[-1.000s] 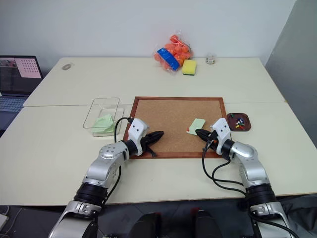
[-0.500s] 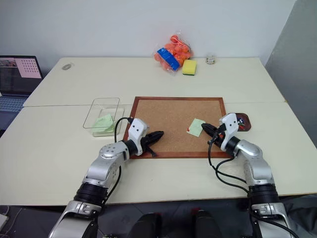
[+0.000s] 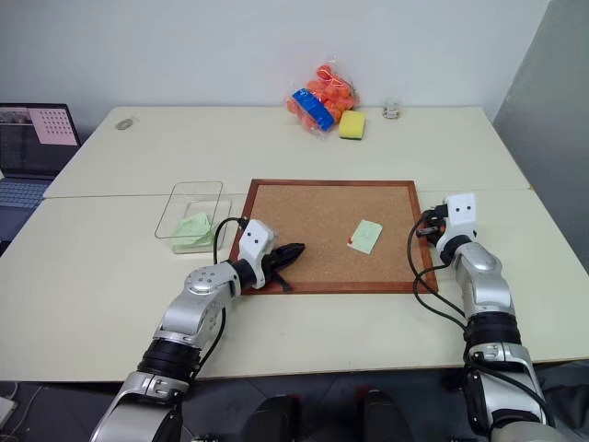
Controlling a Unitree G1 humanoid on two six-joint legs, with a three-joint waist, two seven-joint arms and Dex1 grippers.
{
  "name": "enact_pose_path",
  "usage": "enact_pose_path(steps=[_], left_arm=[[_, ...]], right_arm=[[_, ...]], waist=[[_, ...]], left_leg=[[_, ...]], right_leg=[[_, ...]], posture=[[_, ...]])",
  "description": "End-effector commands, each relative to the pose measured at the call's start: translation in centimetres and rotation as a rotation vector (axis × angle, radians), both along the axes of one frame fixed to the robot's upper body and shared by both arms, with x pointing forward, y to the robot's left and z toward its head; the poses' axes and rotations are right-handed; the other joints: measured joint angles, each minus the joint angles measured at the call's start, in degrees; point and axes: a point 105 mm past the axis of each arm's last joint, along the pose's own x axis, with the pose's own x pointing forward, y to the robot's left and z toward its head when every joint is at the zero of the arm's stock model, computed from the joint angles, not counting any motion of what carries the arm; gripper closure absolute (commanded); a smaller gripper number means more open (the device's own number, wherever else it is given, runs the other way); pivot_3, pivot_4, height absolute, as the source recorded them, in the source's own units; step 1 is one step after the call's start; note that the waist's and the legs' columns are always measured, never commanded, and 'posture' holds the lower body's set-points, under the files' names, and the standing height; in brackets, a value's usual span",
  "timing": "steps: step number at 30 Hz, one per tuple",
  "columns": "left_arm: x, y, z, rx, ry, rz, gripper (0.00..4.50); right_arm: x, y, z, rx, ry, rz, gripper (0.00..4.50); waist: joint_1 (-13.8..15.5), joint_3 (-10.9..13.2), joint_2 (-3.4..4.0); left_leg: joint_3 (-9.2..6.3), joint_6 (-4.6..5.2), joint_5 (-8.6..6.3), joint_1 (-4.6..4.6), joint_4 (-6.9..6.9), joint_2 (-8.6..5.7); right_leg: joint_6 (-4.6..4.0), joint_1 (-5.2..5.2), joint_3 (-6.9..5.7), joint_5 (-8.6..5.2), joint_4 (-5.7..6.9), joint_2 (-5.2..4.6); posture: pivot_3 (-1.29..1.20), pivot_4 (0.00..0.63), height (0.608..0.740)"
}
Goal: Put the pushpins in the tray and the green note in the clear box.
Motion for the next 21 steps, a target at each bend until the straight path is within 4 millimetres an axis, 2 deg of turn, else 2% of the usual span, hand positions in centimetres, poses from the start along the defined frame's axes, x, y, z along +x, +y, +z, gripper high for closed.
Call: enact_pose_path(steps=[1, 6, 7, 11, 21], left_arm=[[-0.74, 0.29, -2.49, 0.041, 0.081, 0.013, 4.5], [-0.86, 0.49, -2.52, 0.043, 0.081, 0.018, 4.5], [-0.86, 0.5, -2.53, 0.043, 0.081, 0.018, 4.5], [-0.8, 0.42, -2.53, 0.042, 0.082, 0.017, 4.5], [-0.66, 0.15, -2.54, 0.038, 0.083, 0.014, 4.5]], right_arm=[[0.34, -1.85, 1.71, -0.004, -0.062, -0.083, 4.46], [0.16, -1.21, 1.3, 0.006, -0.062, -0.054, 4.46], [0.16, -1.11, 1.31, 0.009, -0.063, -0.051, 4.03], [0.17, -0.9, 1.43, 0.02, -0.065, -0.039, 3.16], [0.06, -1.83, 1.83, 0.024, -0.076, -0.071, 0.93]], waist=[[-0.1, 0.0, 0.0], [-0.2, 0.0, 0.01], [-0.3, 0.0, 0.01], [-0.3, 0.0, 0.01], [-0.3, 0.0, 0.01]], left_leg=[[0.01, 0.0, 0.0, 0.0, 0.0, 0.0], [0.06, 0.0, 0.0, -0.01, -0.02, 0.01], [0.06, 0.0, 0.0, 0.0, -0.02, 0.01], [0.07, 0.0, 0.0, -0.01, -0.02, 0.01], [0.06, 0.0, 0.0, 0.0, -0.01, 0.01]], right_leg=[[0.0, 0.0, 0.01, 0.0, 0.0, 0.0], [0.0, 0.0, 0.06, 0.0, -0.02, 0.01], [0.0, 0.0, 0.06, 0.0, -0.02, 0.01], [0.0, -0.01, 0.06, 0.0, -0.03, 0.01], [0.0, -0.01, 0.05, 0.0, -0.03, 0.01]], posture=[[0.0, 0.15, 0.74], [0.0, 0.15, 0.74], [0.0, 0.15, 0.74], [0.0, 0.15, 0.74], [0.0, 0.15, 0.74]])
